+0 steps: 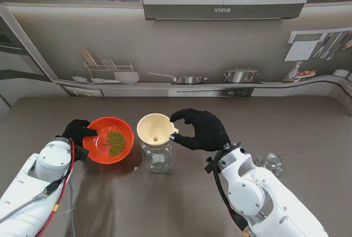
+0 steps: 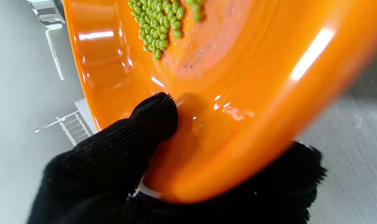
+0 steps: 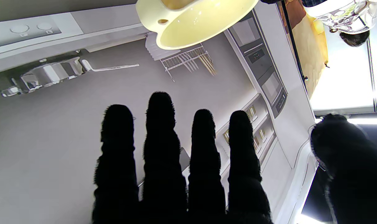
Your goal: Pour mung beans into a glass jar with a funnel
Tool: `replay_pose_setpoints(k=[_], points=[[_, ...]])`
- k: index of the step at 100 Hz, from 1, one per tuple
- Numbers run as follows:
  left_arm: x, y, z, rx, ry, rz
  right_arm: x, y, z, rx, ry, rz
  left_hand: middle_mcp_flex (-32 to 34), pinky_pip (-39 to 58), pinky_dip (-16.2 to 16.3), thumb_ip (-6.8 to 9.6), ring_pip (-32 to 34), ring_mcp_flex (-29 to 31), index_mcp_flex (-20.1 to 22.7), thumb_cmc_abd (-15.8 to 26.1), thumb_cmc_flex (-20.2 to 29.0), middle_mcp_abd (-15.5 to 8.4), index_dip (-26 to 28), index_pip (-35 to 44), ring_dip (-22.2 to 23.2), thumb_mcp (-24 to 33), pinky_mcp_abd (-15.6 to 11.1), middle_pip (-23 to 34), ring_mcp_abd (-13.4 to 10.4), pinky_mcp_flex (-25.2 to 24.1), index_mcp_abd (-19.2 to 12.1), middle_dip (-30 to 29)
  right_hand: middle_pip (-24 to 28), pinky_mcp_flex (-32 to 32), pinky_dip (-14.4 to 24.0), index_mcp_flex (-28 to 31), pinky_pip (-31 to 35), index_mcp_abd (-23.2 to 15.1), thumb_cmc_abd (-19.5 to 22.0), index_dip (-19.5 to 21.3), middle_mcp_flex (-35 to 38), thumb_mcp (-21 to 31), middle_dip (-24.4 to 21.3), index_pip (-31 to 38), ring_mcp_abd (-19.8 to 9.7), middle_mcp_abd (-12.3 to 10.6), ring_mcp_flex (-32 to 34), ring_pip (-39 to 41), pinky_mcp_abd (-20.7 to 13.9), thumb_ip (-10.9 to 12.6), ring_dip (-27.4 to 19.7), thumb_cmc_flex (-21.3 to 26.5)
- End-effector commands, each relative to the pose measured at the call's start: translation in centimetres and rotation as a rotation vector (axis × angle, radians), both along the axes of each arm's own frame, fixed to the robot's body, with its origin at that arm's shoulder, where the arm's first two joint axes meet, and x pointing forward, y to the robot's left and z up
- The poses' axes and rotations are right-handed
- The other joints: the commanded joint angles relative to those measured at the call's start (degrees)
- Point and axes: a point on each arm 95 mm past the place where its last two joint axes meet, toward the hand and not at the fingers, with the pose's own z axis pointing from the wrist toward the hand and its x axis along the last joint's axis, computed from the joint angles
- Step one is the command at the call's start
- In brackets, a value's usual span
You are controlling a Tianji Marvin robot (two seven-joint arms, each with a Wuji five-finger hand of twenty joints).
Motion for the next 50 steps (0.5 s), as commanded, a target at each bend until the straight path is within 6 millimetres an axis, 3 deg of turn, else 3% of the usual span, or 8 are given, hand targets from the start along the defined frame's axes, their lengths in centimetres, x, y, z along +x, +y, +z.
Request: replay_pose_setpoints(k=[1, 50], points=[[0.3, -0.1, 1.4, -0.007, -0.029, -0.022, -0.2, 0.4, -0.3, -0.009, 0.007, 0.010, 3.33, -0.65, 0.86, -0.67, -0.05, 1.12, 2.97, 1.79, 5.16, -0.52, 1.79, 5.02, -0.68, 5.33, -0.35, 0.83, 1.57, 2.51, -4.93, 0.65, -0.61, -1.16, -0.77, -1.92, 0.06, -0.97, 0.75, -1.18, -1.79, 0.00, -0.11, -0.57, -0.10, -0.37, -1.75, -1.06, 1.78, 0.61, -0.04, -2.10], [0.8, -0.2, 5.0, -0.048, -0.109, -0.038, -0.3, 0.6, -0.5, -0.019, 0.011, 0.024, 3.57, -0.84, 1.53, -0.60, -0.04, 1.13, 3.41, 1.66, 5.22, -0.16, 1.90, 4.37, -0.48, 5.34, 0.00, 0.63, 2.01, 2.52, -4.51, 0.53, -0.40, -1.35, -0.46, -2.23, -0.27, -0.60, 0.88, -0.84, -2.05, -0.41, -0.23, -0.63, -0.09, -0.46, -1.87, -0.82, 1.75, 0.82, -0.15, -2.04]])
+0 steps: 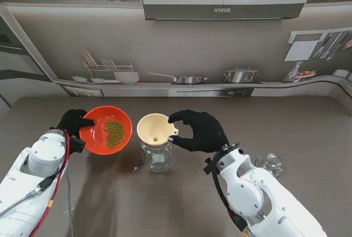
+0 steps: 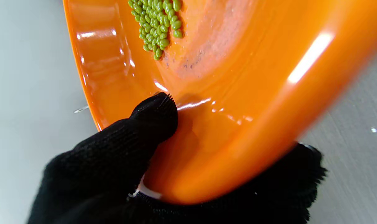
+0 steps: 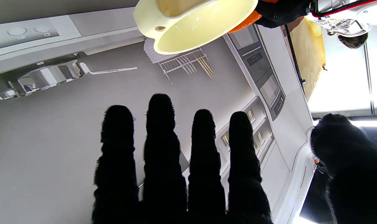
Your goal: Pour mung beans into a glass jar with a funnel
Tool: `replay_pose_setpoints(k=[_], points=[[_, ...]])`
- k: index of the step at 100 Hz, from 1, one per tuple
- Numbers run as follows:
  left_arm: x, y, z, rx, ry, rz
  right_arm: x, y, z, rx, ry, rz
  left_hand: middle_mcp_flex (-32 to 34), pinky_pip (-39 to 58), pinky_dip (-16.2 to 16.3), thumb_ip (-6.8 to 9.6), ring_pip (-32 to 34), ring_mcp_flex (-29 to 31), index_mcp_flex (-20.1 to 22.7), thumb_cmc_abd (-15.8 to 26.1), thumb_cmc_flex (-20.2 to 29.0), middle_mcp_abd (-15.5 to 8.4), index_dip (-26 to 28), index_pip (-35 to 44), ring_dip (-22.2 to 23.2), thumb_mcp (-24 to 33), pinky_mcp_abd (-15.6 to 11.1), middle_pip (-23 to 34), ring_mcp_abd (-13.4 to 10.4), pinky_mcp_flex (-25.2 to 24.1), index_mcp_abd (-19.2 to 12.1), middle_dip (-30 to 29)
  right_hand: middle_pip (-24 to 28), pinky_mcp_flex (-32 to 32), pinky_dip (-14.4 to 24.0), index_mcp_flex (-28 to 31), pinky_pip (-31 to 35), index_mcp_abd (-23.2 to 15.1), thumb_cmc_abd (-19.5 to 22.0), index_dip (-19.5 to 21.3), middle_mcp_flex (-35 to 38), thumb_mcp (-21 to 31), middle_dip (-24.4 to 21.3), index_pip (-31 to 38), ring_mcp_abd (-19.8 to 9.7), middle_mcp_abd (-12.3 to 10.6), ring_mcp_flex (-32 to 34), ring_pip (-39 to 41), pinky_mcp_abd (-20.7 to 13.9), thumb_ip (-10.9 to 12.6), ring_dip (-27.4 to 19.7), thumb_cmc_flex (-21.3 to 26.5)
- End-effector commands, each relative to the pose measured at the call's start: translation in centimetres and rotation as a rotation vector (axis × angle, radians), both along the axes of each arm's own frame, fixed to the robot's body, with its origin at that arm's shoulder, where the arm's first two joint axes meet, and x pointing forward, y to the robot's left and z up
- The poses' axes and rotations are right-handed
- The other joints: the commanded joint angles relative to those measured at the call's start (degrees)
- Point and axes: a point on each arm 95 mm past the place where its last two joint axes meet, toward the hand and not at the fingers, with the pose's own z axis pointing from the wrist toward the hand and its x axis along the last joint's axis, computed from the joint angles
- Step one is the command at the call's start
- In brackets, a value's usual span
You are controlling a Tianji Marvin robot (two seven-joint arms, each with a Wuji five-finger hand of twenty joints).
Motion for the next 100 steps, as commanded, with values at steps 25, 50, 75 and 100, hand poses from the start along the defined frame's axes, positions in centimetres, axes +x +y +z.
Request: replay_pose_setpoints(k=[25, 50, 75, 100], points=[[0.9, -0.7, 3.6, -0.030, -0.059, -0.033, -0.2, 0.4, -0.3, -0.011, 0.008, 0.014, 3.69, -0.61, 1.21, -0.52, 0.07, 1.13, 3.64, 1.61, 5.40, 0.24, 1.83, 3.89, -0.37, 5.39, 0.38, 0.53, 2.13, 2.56, -4.03, 0.40, -0.49, -0.98, -0.37, -2.08, -0.47, -0.55, 0.85, -0.81, -2.58, -0.51, -0.31, -0.39, 0.05, -0.62, -1.52, -0.65, 1.64, 0.83, -0.32, -2.08], [1.5, -1.4, 5.7, -0.032, -0.094, -0.055, -0.2, 0.5, -0.3, -0.016, 0.005, 0.014, 3.82, -0.61, 1.46, -0.50, 0.21, 1.13, 3.89, 1.60, 5.42, 0.38, 1.77, 3.51, -0.31, 5.36, 0.73, 0.53, 2.34, 2.65, -3.70, 0.31, -0.40, -1.41, -0.33, -2.71, -0.81, -0.62, 0.85, -0.73, -3.34, -0.74, -0.30, -0.47, 0.19, -0.82, -2.53, -1.09, 1.66, 0.84, -0.58, -2.15], [2.2, -2.0, 7.7, -0.040, -0.114, -0.072, -0.2, 0.4, -0.3, -0.016, 0.008, 0.015, 3.93, -0.59, 1.61, -0.48, 0.36, 1.15, 4.04, 1.55, 5.47, 0.59, 1.75, 3.22, -0.27, 5.35, 0.92, 0.53, 2.52, 2.75, -3.40, 0.21, -0.32, -1.44, -0.20, -2.73, -0.88, -0.52, 0.93, -0.66, -3.40, -0.83, -0.35, -0.43, 0.21, -0.85, -2.48, -1.01, 1.63, 0.88, -0.63, -2.21], [3.1, -3.0, 9.2, -0.049, -0.125, -0.091, -0.2, 0.4, -0.3, -0.014, 0.008, 0.014, 3.98, -0.57, 1.76, -0.42, 0.46, 1.11, 4.32, 1.53, 5.61, 0.97, 1.65, 2.65, -0.26, 5.35, 1.44, 0.48, 2.84, 2.80, -2.98, 0.02, -0.35, -1.53, -0.13, -3.03, -1.02, -0.50, 0.88, -0.66, -3.60, -0.87, -0.41, -0.54, 0.26, -0.82, -2.76, -1.11, 1.65, 0.89, -0.72, -2.19]])
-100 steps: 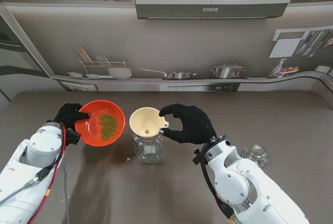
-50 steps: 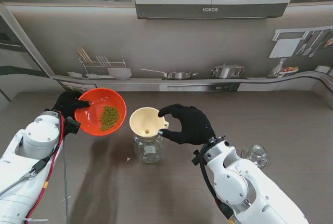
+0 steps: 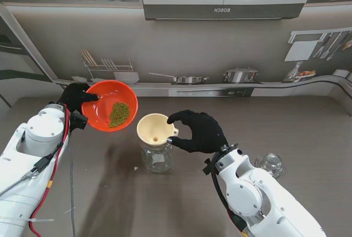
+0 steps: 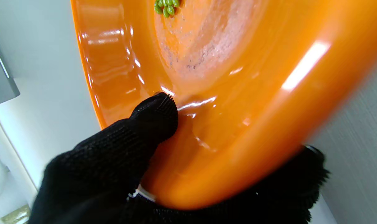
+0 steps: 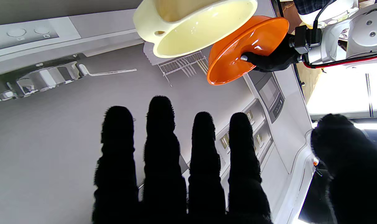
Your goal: Pour mung beans into a glass jar with a funnel
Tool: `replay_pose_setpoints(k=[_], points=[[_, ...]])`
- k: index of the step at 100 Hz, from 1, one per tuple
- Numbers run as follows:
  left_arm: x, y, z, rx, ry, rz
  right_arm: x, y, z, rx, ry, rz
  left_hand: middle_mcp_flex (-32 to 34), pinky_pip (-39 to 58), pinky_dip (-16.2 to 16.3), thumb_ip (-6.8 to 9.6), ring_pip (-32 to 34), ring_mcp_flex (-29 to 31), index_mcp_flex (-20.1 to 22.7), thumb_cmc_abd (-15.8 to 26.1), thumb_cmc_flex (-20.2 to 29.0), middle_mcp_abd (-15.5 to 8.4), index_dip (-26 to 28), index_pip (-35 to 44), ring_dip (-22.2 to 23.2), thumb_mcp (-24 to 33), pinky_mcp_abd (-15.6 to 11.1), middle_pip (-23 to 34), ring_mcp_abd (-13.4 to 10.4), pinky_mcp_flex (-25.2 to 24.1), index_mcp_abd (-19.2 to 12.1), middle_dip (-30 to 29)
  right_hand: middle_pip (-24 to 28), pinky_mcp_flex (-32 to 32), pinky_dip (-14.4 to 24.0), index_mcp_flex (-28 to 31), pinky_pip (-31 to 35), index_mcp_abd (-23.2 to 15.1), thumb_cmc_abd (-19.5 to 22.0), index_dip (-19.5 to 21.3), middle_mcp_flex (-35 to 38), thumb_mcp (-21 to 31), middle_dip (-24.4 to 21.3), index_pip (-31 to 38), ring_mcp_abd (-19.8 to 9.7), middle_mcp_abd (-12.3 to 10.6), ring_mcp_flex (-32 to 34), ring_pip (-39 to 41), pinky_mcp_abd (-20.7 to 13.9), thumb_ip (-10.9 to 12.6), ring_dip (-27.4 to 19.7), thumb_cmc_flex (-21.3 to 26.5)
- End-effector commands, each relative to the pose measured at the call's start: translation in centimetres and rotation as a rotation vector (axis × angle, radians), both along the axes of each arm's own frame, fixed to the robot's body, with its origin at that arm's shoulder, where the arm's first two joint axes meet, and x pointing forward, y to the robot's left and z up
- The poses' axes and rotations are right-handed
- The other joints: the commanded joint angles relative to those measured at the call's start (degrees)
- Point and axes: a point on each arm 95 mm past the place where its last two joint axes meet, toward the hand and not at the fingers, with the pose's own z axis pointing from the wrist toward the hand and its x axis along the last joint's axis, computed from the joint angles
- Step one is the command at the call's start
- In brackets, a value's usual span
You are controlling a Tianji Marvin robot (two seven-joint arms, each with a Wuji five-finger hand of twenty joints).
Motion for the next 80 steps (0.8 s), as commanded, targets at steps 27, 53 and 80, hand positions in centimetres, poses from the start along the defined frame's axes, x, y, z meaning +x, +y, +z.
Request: replay_pose_setpoints(k=[27, 53, 80], points=[[1.4, -2.4, 2.6, -0.010, -0.037, -0.071, -0.3, 0.4, -0.3, -0.003, 0.006, 0.018, 3.72, -0.48, 1.01, -0.39, 0.61, 1.13, 4.36, 1.50, 5.69, 0.49, 1.62, 2.30, -0.23, 5.34, 0.50, 0.62, 2.21, 2.66, -3.30, -0.05, -0.40, -1.00, -0.08, -2.63, -1.14, -0.35, 0.89, -0.61, -2.01, -0.97, -0.36, -0.45, 0.31, -0.76, -1.63, -0.91, 1.57, 0.90, -0.80, -2.25], [2.3, -4.3, 3.8, 0.008, -0.060, -0.108, -0.3, 0.4, -0.3, 0.000, 0.003, 0.018, 3.75, -0.37, 1.07, -0.37, 0.67, 1.12, 4.46, 1.51, 5.75, 0.71, 1.67, 1.91, -0.25, 5.33, 0.61, 0.61, 2.31, 2.73, -3.02, -0.14, -0.32, -0.98, -0.02, -2.61, -1.16, -0.29, 0.96, -0.57, -2.03, -0.99, -0.39, -0.38, 0.22, -0.72, -1.62, -0.84, 1.58, 0.97, -0.82, -2.26], [2.9, -6.7, 4.6, 0.040, -0.082, -0.160, -0.3, 0.5, -0.3, 0.000, -0.002, 0.019, 3.94, -0.23, 1.07, -0.35, 0.94, 1.14, 4.64, 1.54, 5.75, 0.65, 1.69, 1.55, -0.24, 5.34, 0.82, 0.66, 2.27, 3.05, -2.83, -0.35, -0.25, -0.99, 0.03, -2.73, -1.16, -0.28, 0.97, -0.56, -1.98, -0.94, -0.40, -0.38, 0.22, -0.68, -1.58, -0.79, 1.59, 0.97, -0.84, -2.30]])
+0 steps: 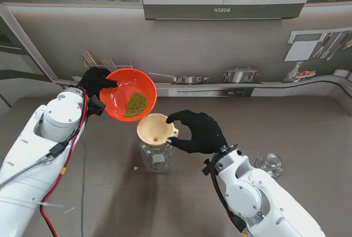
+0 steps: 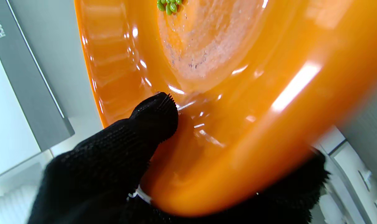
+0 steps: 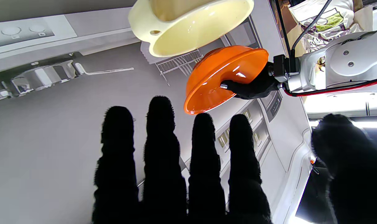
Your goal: Pour mung beans into a glass jar with a funnel
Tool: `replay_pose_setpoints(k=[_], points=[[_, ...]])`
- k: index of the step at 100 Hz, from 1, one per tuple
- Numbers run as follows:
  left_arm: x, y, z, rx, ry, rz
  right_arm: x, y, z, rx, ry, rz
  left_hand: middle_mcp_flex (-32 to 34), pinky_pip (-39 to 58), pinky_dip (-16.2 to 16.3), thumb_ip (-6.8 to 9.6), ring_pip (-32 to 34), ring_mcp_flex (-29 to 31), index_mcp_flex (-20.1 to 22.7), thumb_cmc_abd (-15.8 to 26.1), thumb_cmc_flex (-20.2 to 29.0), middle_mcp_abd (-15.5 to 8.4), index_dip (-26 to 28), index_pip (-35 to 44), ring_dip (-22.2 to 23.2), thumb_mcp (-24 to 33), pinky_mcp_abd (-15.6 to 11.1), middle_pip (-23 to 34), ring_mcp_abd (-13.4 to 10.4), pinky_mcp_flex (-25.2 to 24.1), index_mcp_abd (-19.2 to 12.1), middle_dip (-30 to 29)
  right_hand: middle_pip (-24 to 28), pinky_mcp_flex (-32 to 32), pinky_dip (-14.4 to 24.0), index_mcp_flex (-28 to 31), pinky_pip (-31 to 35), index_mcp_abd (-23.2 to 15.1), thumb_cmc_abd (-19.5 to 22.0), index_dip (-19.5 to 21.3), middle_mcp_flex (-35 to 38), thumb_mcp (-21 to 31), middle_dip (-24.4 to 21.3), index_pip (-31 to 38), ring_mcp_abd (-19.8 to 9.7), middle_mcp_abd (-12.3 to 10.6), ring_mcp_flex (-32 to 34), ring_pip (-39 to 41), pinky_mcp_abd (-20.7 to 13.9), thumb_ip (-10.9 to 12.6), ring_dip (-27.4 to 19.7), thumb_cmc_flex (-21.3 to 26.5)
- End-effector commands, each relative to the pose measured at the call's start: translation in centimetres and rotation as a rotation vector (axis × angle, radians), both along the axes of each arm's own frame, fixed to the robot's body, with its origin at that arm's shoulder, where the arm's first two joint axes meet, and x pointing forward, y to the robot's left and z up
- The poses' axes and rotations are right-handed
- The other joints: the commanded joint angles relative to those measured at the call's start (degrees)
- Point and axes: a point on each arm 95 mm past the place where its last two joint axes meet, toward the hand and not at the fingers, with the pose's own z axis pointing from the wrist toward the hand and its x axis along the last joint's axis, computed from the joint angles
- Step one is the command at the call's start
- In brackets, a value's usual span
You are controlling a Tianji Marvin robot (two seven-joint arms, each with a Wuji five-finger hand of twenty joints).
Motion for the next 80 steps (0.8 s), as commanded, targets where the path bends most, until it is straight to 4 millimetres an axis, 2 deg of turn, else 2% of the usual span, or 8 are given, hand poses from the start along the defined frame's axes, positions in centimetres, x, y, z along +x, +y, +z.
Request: replay_pose_setpoints(k=[1, 80], points=[[0.2, -1.3, 0.9, -0.010, -0.017, -0.038, -0.2, 0.3, -0.2, -0.007, 0.007, 0.012, 3.64, -0.24, 0.40, -0.35, 0.94, 1.12, 4.00, 1.53, 5.77, 0.51, 1.67, 2.49, -0.24, 5.34, 0.16, 0.67, 1.81, 3.01, -3.00, -0.36, -0.25, -0.92, 0.02, -1.37, -1.05, -0.27, 0.98, -0.56, -1.23, -0.67, -0.40, -0.32, 0.23, -0.66, -1.56, -0.58, 1.60, 0.98, -0.65, -2.29], [0.7, -5.8, 1.7, 0.141, -0.118, -0.143, -0.4, 0.6, -0.4, -0.006, -0.002, 0.023, 3.81, -0.14, 0.15, -0.43, 1.38, 1.16, 4.18, 1.57, 5.49, 0.50, 1.70, 2.13, -0.38, 5.27, 0.25, 0.84, 1.62, 3.40, -2.96, -0.77, -0.19, -0.89, 0.05, -1.59, -1.01, -0.20, 0.95, -0.58, -1.24, -0.64, -0.46, -0.23, 0.14, -0.68, -1.54, -0.53, 1.58, 0.99, -0.69, -2.31]])
